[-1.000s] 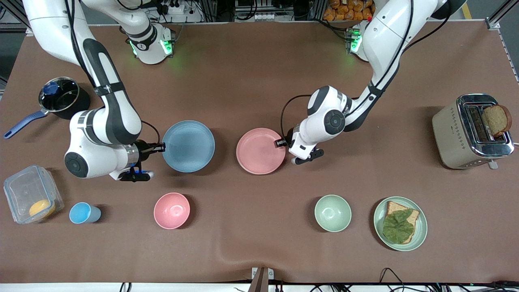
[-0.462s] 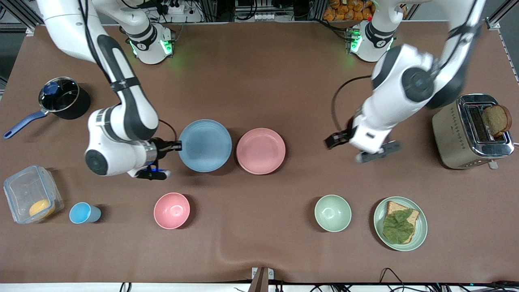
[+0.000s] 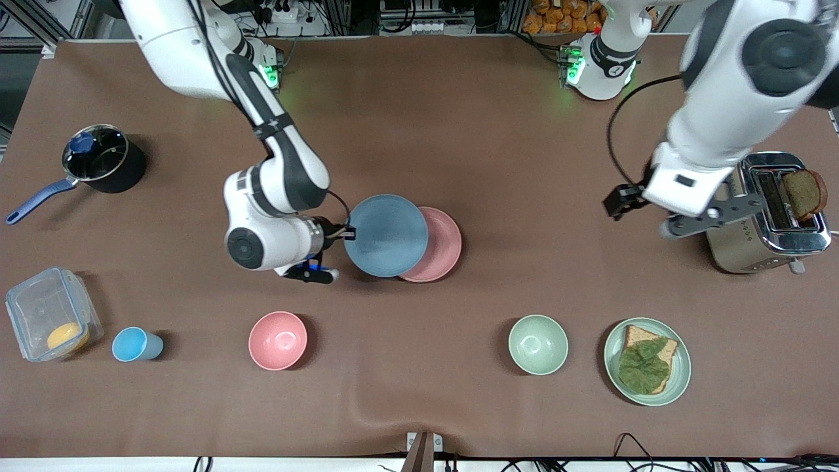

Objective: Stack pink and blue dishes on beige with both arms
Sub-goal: 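Push the blue plate onto the pink plate while the left gripper withdraws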

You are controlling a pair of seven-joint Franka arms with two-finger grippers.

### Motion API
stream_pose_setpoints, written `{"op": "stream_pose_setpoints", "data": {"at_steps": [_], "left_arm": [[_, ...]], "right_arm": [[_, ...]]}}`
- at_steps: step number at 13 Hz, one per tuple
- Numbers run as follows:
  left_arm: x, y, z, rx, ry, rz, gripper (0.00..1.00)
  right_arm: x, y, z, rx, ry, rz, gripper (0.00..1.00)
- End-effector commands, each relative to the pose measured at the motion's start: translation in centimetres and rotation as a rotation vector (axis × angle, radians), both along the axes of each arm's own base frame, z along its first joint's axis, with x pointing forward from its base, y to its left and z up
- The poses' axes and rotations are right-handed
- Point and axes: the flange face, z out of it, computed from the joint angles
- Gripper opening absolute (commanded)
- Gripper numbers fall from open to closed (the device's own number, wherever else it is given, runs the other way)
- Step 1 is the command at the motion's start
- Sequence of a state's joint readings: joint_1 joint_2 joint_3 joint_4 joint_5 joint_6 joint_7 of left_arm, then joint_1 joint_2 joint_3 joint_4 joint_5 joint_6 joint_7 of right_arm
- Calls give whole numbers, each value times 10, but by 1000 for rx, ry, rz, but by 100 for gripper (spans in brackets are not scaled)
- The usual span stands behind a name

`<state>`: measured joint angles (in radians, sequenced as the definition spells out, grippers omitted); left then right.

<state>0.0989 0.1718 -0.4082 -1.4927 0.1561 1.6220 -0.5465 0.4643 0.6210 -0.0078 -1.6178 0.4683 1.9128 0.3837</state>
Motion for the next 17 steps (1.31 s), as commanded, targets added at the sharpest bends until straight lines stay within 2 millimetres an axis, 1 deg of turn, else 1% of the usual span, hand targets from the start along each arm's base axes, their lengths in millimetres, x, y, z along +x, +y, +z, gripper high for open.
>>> {"op": "stream_pose_setpoints", "data": {"at_steps": [1,2,4,7,8,9,10,12,14,15,16,17], "left_arm": [[7,41,21,-45,42,7,100],[7,42,22,-42,46,9,100],[6,49,27,-38,45,1,100],[-6,76,57,-37,5,-60,100],[-13,87,64,-47,1,-36,100],[-18,91,63,-46,17,-29,100],[-25,100,68,-42,25,-31,100],[-27,110,70,-45,27,-66,100],[-28,110,72,-62,34,-69,100],[-26,110,69,-80,39,-64,100],[-24,110,65,-82,45,-66,100],[-24,108,66,-79,44,-68,100]], "right_arm": [[3,27,-9,34,12,-39,0],[3,35,-11,44,-6,-44,0],[-2,49,-21,55,-17,-48,0],[-3,53,-22,59,-25,-49,0],[-3,53,-25,63,-20,-56,19],[1,55,-24,78,-29,-74,76],[4,57,-22,84,-60,-83,100],[9,59,-18,93,-97,-94,100],[25,46,0,110,-125,-102,100],[32,33,7,108,-124,-114,100],[41,14,10,104,-113,-131,100],[48,-4,21,105,-97,-139,100]]}}
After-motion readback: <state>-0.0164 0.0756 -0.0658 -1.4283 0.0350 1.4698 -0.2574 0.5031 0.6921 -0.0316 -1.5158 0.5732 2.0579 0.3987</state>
